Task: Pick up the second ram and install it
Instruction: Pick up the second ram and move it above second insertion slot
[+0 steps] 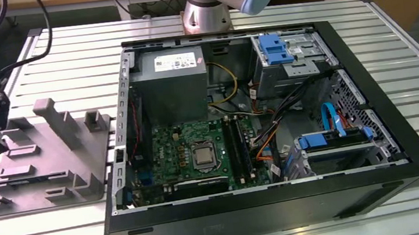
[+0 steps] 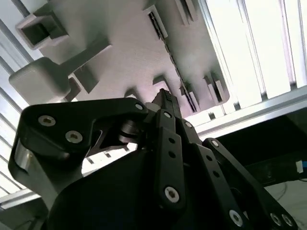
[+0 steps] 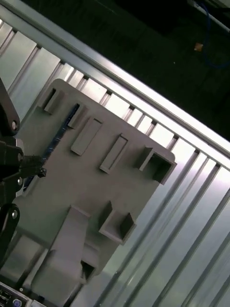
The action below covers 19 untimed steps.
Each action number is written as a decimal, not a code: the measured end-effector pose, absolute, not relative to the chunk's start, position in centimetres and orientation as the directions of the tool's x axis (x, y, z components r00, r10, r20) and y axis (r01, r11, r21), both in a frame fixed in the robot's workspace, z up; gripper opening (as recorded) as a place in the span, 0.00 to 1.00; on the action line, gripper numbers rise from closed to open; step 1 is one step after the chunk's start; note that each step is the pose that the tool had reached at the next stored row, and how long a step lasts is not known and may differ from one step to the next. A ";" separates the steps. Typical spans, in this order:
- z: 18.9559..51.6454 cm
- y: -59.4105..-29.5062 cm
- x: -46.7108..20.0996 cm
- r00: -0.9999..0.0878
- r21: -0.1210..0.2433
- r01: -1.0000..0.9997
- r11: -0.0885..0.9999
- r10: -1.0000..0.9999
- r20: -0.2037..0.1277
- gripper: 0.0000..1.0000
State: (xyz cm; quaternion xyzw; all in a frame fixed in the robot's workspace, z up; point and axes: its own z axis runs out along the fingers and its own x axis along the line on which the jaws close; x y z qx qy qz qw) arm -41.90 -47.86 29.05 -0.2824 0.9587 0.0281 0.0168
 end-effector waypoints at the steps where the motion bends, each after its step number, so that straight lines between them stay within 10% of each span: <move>1: 29.0 -47.9 -41.9 -0.829 0.044 -0.558 0.828 -0.557 -0.048 0.10; 19: 28.8 -47.9 -41.9 -0.607 0.044 -0.795 0.605 -0.793 -0.048 0.10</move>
